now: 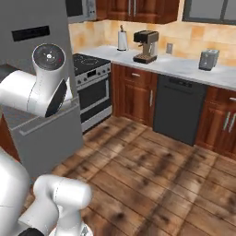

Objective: There is a tray on the dining counter. Grab the cup, mug, and pitcher and place them on the tray. The pitcher may be placed next to the tray if it cannot fit the tray.

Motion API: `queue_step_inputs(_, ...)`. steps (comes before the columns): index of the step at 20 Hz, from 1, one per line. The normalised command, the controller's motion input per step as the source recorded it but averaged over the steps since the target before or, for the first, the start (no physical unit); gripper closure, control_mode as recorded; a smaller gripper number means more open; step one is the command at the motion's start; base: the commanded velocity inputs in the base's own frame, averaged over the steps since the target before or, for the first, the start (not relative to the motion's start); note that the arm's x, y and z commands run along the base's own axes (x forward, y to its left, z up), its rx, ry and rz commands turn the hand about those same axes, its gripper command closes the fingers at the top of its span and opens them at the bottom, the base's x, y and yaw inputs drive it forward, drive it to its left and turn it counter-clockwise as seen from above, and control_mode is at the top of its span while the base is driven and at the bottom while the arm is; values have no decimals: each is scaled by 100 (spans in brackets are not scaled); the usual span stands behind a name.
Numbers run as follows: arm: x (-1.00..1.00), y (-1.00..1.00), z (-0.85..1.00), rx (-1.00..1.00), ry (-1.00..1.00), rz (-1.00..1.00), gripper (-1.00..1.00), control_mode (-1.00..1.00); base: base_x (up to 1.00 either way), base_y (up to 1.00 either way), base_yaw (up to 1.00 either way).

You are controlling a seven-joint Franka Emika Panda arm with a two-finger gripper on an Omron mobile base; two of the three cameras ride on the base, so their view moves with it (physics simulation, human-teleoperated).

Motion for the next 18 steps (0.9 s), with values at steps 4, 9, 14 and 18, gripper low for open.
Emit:
queue_step_inputs(4,0,0,0,0,0,0,100,100,-27,4,-89)
queue_step_inputs(9,0,0,0,0,0,0,100,100,-27,3,-88)
queue_step_inputs(14,0,0,0,0,0,0,100,100,-19,7,-87)
queue_step_inputs(18,0,0,0,0,0,0,100,100,0,-57,-42)
